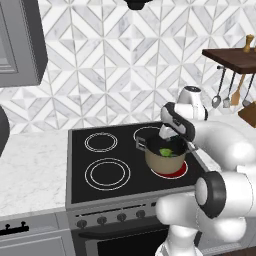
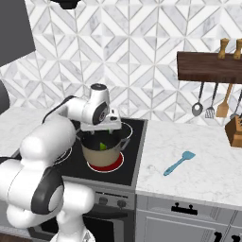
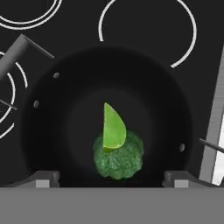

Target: Put the broccoli and lemon wedge in the pot. Retrieve the spatula and lightly stir the vegetables in the pot.

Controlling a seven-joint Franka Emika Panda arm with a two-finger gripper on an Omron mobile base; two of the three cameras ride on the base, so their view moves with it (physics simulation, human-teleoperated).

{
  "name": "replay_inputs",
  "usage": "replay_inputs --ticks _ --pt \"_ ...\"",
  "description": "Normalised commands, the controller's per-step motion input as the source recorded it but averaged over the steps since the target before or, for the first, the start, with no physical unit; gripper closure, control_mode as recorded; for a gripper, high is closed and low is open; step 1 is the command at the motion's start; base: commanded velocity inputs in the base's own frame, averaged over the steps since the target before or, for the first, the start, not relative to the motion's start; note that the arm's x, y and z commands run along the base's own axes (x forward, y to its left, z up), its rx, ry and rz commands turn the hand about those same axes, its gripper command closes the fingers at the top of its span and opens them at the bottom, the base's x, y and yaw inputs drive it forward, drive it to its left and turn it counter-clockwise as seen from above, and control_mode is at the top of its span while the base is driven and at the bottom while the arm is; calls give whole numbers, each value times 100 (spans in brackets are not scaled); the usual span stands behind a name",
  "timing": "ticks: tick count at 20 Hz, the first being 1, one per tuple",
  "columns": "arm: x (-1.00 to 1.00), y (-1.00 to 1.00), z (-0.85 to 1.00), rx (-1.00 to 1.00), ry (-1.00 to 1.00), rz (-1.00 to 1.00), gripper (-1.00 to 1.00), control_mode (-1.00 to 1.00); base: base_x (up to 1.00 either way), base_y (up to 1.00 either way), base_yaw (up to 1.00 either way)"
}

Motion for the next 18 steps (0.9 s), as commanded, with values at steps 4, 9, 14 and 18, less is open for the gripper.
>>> replay_inputs --ticks 4,9,14,18 --pt "-94 -47 82 5 -14 -16 -100 -100 0 0 0" --pt "-73 -94 10 16 -6 -24 -100 -100 0 0 0" --pt "-40 -100 1 17 -1 -28 -100 -100 0 0 0" --pt "-13 -100 -11 20 6 -33 -100 -100 0 0 0"
